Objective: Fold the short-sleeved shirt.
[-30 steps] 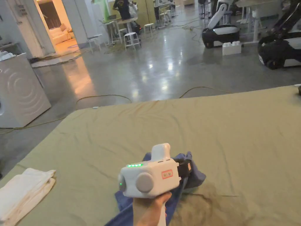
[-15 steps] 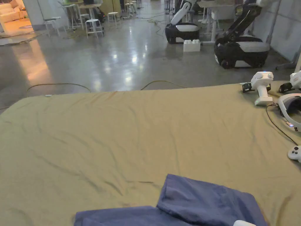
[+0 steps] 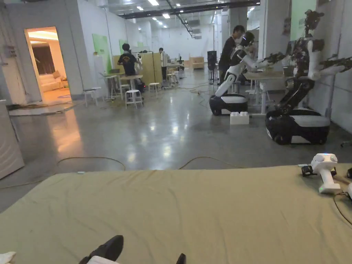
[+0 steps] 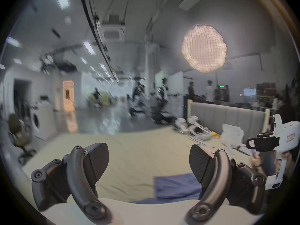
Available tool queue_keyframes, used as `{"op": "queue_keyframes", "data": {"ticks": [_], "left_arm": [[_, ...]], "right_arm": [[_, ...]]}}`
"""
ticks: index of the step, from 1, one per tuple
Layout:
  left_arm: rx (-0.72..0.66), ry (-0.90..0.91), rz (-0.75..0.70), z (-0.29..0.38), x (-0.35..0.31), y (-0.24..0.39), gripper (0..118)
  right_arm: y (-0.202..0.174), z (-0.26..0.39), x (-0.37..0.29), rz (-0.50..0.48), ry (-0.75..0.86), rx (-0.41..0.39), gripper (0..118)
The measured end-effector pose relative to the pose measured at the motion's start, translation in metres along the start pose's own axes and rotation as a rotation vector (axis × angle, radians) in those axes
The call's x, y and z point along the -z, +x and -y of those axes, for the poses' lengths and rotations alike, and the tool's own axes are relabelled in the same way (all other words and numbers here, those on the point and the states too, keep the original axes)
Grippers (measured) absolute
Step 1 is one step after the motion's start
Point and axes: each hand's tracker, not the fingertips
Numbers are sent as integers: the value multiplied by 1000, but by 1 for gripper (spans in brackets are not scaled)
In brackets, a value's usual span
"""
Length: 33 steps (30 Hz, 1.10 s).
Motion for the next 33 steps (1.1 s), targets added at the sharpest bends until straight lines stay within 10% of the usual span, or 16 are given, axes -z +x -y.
{"op": "queue_keyframes", "data": {"ticks": [5,7,9,10,11,27,33], "left_arm": [[48,16,-180,-10,-55,-12,93],[33,10,-238,-11,-71,-15,61],[3,38,-301,-10,-86,-17,54],[6,30,-323,-9,-91,-19,15],[6,39,-354,-6,-96,-22,2],[-41,-72,-278,-3,-95,-41,0],[-157,-384,-163,30,-39,-80,5]], "right_arm": [[-19,-17,0,-59,41,-35,0],[-20,-18,-4,-68,50,-34,0],[-18,-18,-8,-70,54,-33,0],[-18,-17,-11,-64,56,-37,0],[-17,-17,-13,-54,55,-49,0],[-15,-2,-11,17,29,-48,0],[-6,18,-4,15,-30,-9,0]]}}
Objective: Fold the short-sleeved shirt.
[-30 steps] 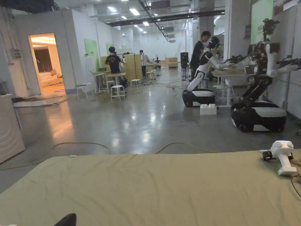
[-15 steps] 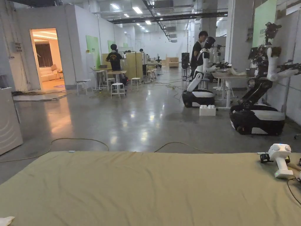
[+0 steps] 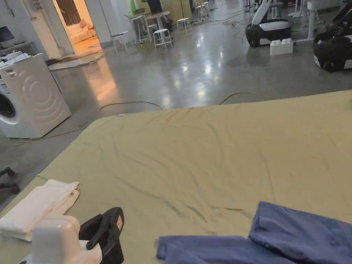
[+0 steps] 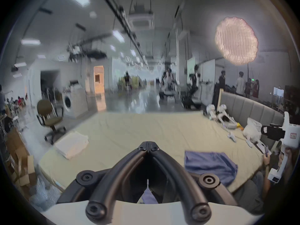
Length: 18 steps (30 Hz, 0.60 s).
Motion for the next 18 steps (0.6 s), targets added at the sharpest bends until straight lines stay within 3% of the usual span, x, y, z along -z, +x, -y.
{"op": "queue_keyframes", "data": {"ticks": [1,3,4,5,6,7,13,18], "left_arm": [[-47,-25,21,7,19,-9,18],[-167,-117,79,17,59,-26,63],[-189,-185,105,23,83,-33,78],[-193,-249,95,27,106,-36,83],[-152,-313,65,33,129,-35,83],[-123,-351,69,39,150,-35,90],[-215,-597,45,73,277,-48,90],[-244,-747,-37,102,332,-56,88]], "right_arm": [[2,3,1,1,-14,-2,0],[6,9,3,8,-36,-6,0],[9,11,3,10,-52,-8,0],[12,13,3,12,-61,-9,0],[14,16,3,19,-70,-7,0],[18,18,3,25,-81,-2,0],[42,33,6,96,-142,62,0],[55,45,7,159,-208,60,0]]}}
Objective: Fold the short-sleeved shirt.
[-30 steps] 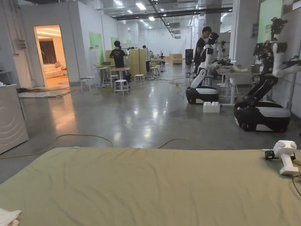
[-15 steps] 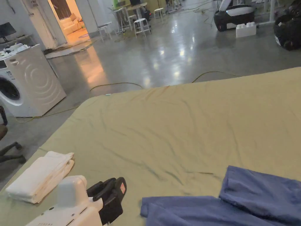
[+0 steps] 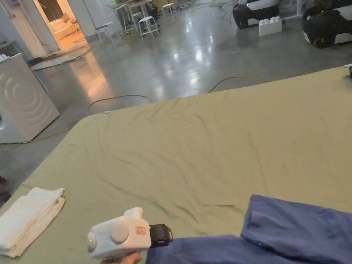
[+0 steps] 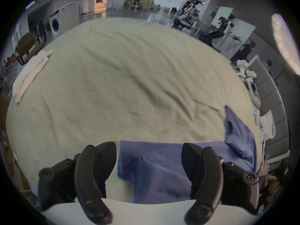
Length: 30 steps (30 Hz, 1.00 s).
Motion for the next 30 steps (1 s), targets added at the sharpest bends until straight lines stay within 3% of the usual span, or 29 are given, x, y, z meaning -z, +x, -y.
{"op": "queue_keyframes", "data": {"ticks": [2,6,9,13,19,20,21,22,23,25,30], "left_arm": [[-7,-23,-17,2,10,0,83],[63,-28,-83,16,16,11,61],[97,-26,-118,21,23,19,55],[195,-39,-148,12,21,31,14],[176,-133,-123,-1,35,29,13],[152,-155,-113,-5,39,25,13],[142,-170,-110,-8,39,24,13],[145,-175,-114,-10,40,26,13],[160,-183,-119,-10,41,28,13],[195,-194,-135,-10,43,33,13],[190,-206,-129,-13,44,29,13]], "right_arm": [[7,1,-2,20,-18,1,0],[9,2,2,36,-42,17,0],[9,2,12,32,-61,19,0],[-1,-7,27,26,-88,-41,0],[-18,-38,80,-73,-137,-169,2],[-19,-46,97,-102,-172,-203,15],[-17,-53,116,-130,-213,-243,40],[-17,-59,140,-153,-262,-280,76],[-19,-65,168,-175,-326,-308,88],[-15,-71,223,-203,-423,-364,87],[-12,-53,353,-142,-677,-469,87]]}}
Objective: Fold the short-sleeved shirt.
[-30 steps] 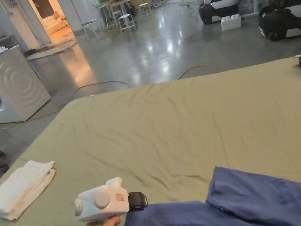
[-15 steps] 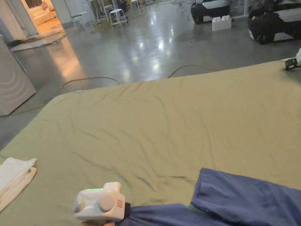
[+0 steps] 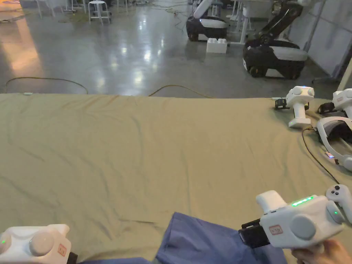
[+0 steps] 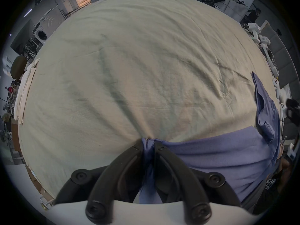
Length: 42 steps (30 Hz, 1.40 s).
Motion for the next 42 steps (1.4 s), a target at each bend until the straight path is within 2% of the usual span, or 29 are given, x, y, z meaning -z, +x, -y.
{"op": "queue_keyframes", "data": {"ticks": [3,4,5,6,7,8,9,10,11,13,14,16,18,20,22,23,25,28,31,35,42], "left_arm": [[-16,-2,27,-1,1,-7,13],[-28,-1,35,-1,1,-9,13],[-35,2,41,-1,1,-10,13],[-40,5,43,0,1,-10,13],[-38,9,42,1,1,-9,13],[-30,17,36,2,1,-8,13],[-16,28,27,4,1,-6,13],[4,46,18,7,0,-2,13],[2,56,18,10,-1,-2,13],[9,108,47,17,-13,-9,12],[-6,163,70,24,-24,-13,12],[-55,306,172,42,-65,-26,12],[-71,412,271,59,-114,-39,12],[-62,533,316,77,-165,-49,12],[-63,630,355,91,-210,-56,12],[-67,675,374,98,-229,-60,12],[-64,770,374,108,-265,-66,12],[-73,899,395,114,-312,-72,12],[-52,1028,371,113,-360,-68,12],[-34,1154,341,101,-418,-63,12],[-19,1225,273,62,-470,-52,9]], "right_arm": [[8,-11,50,6,-86,-23,85],[9,-13,63,15,-127,-10,78],[8,-9,74,9,-175,-6,77],[6,-4,74,-13,-156,20,77],[4,-2,68,19,-115,22,64],[2,1,63,19,-107,22,40],[-1,4,55,-21,-80,30,0],[-7,8,52,-12,-73,15,0],[-18,14,44,44,-40,-3,0],[-24,28,37,-25,-71,28,0],[-27,34,25,-18,-52,35,0],[-31,46,-10,40,68,11,0],[-31,56,-62,22,175,33,0],[-26,65,-116,45,302,82,0],[-17,67,-177,27,431,151,0],[-15,68,-196,47,472,153,0],[-9,69,-239,80,582,174,0],[1,60,-301,95,724,248,0],[8,48,-347,94,819,299,0],[7,26,-390,172,910,300,0],[3,-24,-445,206,995,312,0]]}}
